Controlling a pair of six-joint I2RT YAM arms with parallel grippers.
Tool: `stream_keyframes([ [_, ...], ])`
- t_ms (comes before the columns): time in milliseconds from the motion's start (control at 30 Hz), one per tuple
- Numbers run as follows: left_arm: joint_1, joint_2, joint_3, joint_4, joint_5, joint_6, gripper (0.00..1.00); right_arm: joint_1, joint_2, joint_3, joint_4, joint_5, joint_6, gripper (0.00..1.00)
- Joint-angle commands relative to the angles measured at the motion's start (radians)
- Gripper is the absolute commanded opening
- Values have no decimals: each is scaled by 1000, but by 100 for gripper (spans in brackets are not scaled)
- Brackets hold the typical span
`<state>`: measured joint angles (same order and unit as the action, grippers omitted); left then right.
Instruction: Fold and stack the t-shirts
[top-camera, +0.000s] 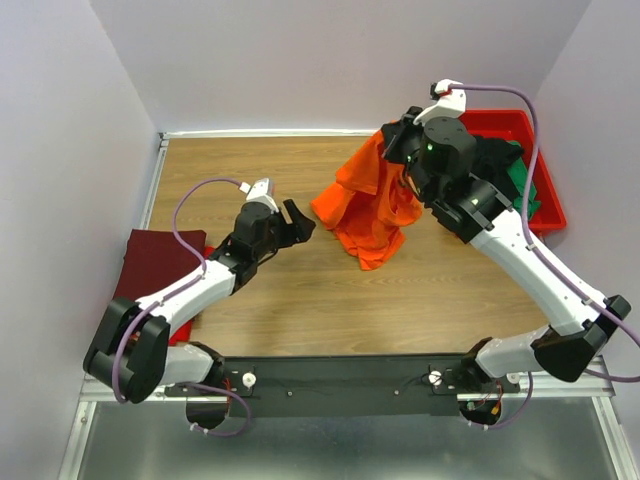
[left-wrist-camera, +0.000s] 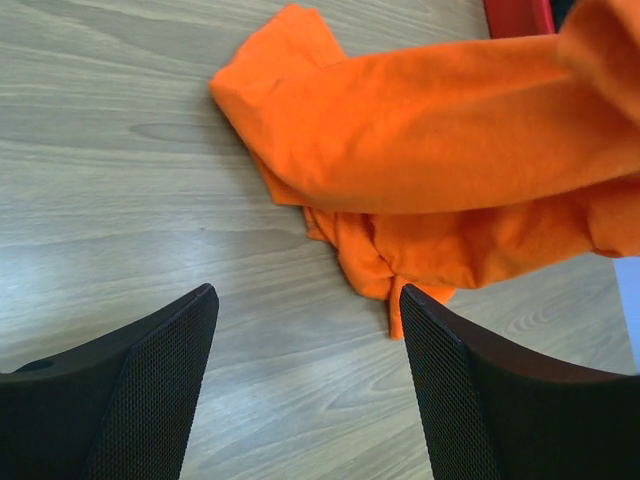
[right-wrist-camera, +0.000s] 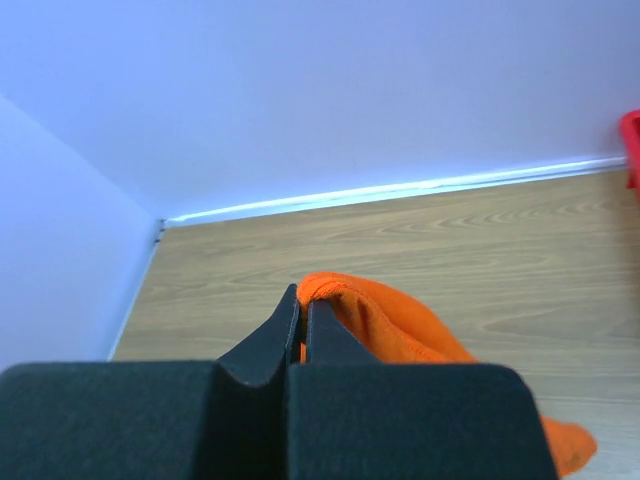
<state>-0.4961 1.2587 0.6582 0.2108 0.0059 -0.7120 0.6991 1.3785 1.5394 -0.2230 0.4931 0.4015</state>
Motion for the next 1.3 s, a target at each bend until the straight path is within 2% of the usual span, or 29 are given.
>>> stream_keyframes([
  [0,-28,51,26,71,40,5,81,-1,5,40,-91,90,-78,1],
  [267,-70,191,76,122,45,12,80,-1,-16,140,-107,136,-124,0],
  [567,-113,439,202,162,23,34,77,-1,-4,180,-119,159,-148,0],
  [867,-125,553,305,187,-36,43,75,-3,-1,278,-130,188,-201,0],
  [1267,-156,659,451,202,-46,63,73,-1,13,352,-153,173,-211,0],
])
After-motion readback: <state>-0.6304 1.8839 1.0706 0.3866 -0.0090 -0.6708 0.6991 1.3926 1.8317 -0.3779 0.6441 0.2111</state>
